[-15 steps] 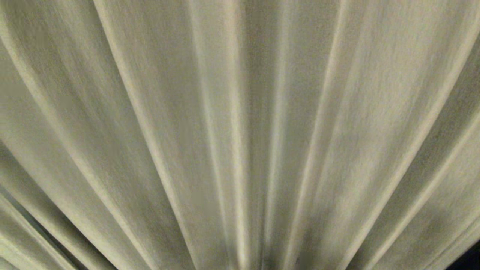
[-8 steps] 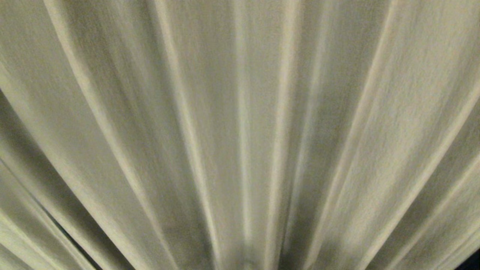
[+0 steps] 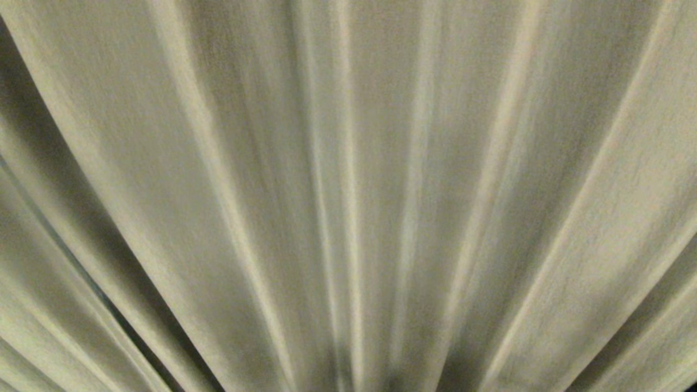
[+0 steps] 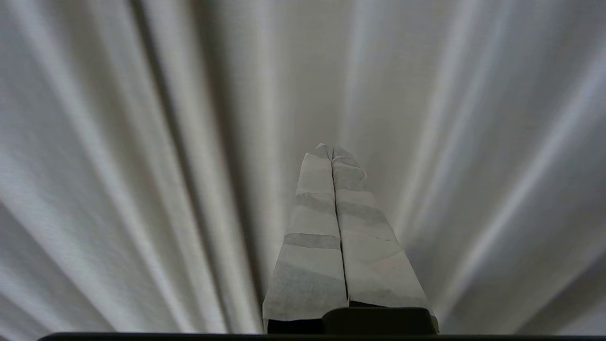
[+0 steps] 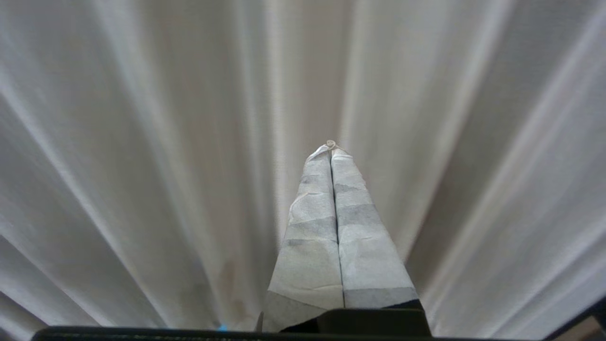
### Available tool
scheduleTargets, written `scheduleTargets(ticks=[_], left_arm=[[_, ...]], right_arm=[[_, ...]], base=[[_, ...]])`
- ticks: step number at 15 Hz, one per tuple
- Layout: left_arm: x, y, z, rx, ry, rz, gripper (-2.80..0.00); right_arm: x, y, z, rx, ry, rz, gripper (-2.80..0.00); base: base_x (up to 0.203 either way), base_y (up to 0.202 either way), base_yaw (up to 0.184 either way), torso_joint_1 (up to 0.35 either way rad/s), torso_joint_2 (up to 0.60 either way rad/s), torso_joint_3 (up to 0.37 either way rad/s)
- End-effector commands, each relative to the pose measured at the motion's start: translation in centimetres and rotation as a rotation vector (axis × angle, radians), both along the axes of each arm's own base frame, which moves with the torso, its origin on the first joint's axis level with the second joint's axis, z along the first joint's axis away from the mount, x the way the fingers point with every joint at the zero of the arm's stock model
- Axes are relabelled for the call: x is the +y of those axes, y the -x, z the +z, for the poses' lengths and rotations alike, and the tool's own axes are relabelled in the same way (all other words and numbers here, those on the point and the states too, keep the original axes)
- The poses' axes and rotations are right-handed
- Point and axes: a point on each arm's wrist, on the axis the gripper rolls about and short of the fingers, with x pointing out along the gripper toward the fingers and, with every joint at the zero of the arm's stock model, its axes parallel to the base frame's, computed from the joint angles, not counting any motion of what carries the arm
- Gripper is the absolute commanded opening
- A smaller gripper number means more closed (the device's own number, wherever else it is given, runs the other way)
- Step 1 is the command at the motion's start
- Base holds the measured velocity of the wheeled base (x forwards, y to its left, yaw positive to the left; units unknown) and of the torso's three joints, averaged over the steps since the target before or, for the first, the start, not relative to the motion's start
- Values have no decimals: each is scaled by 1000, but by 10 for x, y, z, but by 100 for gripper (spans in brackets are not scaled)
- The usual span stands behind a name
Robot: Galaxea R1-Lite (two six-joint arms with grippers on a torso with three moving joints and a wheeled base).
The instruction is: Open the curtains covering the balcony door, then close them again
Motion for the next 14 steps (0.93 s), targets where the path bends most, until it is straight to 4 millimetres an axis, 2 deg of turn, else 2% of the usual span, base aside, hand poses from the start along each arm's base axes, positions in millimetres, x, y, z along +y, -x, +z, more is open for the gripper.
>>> scheduleTargets(ticks=[1,14], left_arm=[[0,0,0,-1,1,0,-280],[0,0,0,0,1,-1,-280]], right_arm=[[0,0,0,-1,0,0,-280],[0,0,0,-1,0,0,-280]], base=[[0,187,-3,2,-1,2],[0,186,1,1,2,2]])
